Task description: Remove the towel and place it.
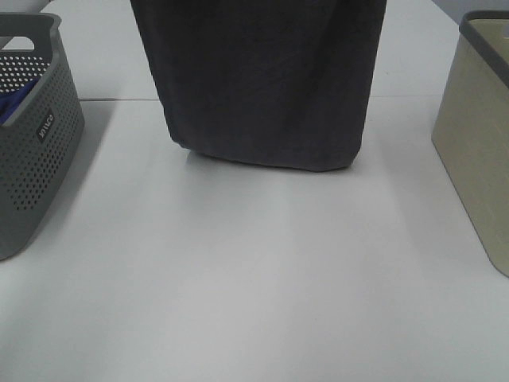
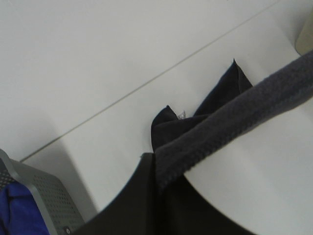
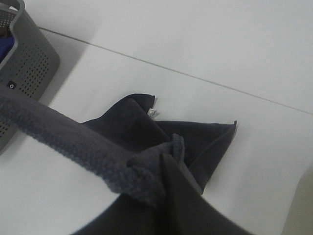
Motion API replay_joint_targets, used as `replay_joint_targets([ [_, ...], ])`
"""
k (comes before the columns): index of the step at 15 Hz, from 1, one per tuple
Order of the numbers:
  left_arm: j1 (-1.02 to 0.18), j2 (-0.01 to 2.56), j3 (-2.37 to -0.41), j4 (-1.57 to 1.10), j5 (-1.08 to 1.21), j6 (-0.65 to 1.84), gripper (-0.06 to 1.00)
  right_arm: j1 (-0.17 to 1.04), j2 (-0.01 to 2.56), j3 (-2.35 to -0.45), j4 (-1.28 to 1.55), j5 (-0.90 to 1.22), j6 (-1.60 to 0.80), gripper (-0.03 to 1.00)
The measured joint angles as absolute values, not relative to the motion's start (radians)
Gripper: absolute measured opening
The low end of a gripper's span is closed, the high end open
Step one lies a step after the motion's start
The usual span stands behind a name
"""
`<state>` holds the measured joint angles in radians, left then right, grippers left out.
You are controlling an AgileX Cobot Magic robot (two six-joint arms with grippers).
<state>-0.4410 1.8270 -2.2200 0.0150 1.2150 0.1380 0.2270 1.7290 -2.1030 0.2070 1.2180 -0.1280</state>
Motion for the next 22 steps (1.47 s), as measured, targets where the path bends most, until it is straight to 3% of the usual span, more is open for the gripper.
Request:
replay_joint_targets([
  [6,-0.441,1.632,-1.889,-0.027,1.212,0.138,0.00,0.228,1.583,-1.930,0.303,1.221,-0.127,0.02],
  [18,-0.444,1.582,-1.880,-0.039,1.206,0.111,0.00,0.228,1.496,-1.860,0.305,1.224,-0.124,0.02],
  [22,-0.449,1.593,-1.877,-0.027,1.049,0.096,0.00,0.228,1.496,-1.860,0.205,1.114,-0.148,0.02],
])
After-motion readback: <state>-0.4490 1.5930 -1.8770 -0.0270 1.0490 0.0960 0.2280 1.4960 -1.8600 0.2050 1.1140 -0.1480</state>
